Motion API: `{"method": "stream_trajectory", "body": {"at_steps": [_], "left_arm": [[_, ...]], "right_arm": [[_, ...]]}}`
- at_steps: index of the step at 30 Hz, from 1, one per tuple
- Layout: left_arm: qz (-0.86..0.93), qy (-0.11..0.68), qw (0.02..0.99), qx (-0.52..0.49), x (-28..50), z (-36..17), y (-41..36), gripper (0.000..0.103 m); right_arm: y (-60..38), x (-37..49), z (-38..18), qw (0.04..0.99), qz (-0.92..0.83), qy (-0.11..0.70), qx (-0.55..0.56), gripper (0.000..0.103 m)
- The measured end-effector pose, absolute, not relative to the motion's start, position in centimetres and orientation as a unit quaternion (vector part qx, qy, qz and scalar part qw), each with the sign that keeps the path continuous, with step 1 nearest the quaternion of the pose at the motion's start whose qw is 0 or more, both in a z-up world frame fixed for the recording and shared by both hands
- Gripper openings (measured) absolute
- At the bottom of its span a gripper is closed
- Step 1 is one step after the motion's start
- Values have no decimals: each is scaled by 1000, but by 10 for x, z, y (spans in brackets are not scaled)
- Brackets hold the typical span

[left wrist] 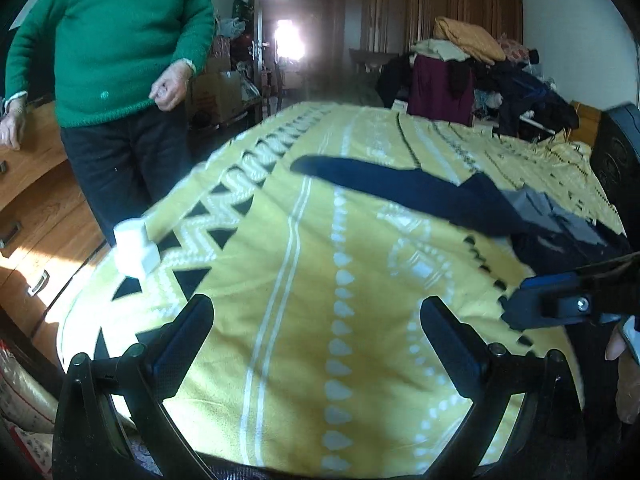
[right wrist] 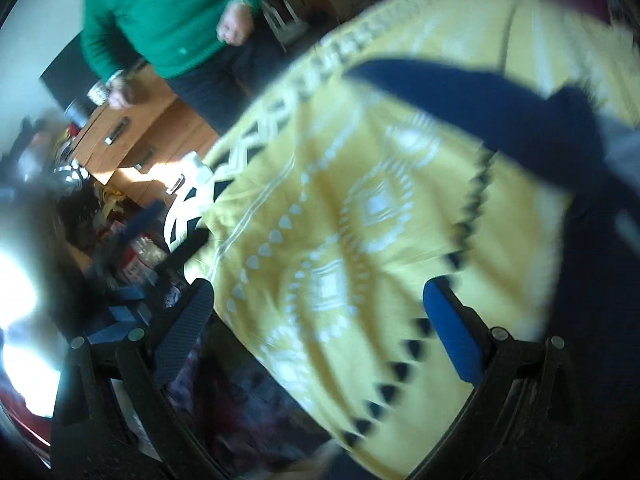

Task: Fold small clothes

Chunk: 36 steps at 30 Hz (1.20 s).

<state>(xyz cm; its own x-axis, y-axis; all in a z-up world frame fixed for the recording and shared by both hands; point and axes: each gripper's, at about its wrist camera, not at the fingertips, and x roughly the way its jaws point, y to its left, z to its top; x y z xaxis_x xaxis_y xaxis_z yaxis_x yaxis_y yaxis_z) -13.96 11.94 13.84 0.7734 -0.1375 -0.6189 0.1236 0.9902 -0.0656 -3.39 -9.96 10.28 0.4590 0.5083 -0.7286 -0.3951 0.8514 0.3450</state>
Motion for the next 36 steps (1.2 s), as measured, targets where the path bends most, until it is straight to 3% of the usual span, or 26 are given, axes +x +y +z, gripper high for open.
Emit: {"method": "stream_trajectory", "body": {"at_steps": [3, 6, 8, 10, 16, 21, 24, 28, 33, 34, 36], "left_arm": [[-93, 222, 970, -47, -147, 205, 114, 103], [-111, 105, 985, -73, -147, 287, 102, 103], [-124, 66, 985, -105, -138, 331, 92, 103], [-142, 63, 979, -133, -121, 357, 85, 103], [-159, 305, 930, -128, 43, 283, 48, 103], [-100, 413, 883, -199, 137, 191, 73, 101], [-74, 458, 853, -239, 184, 117, 76, 94], [-51, 486, 839, -239, 222, 45, 70, 61], [-29, 463, 858, -221, 238, 15, 61, 52], [-26, 460, 859, -222, 244, 13, 60, 48], [-25, 460, 861, -215, 253, 10, 53, 30]], "right_arm": [[-128, -58, 140, 899, 237, 368, -12, 103], [-155, -87, 173, 949, 188, 236, -97, 103], [-171, -104, 176, 966, 155, 144, -151, 103], [-185, -99, 161, 964, 105, 126, -210, 103], [-231, -75, 110, 941, 47, 240, -233, 103], [-260, -66, 73, 921, 43, 308, -235, 103], [-281, -64, 67, 921, 42, 321, -219, 103], [-299, -57, 59, 922, 45, 332, -194, 103], [-312, -47, 52, 923, 49, 337, -178, 103], [-316, -46, 51, 923, 50, 342, -168, 102], [-327, -42, 51, 922, 50, 358, -135, 101]]}}
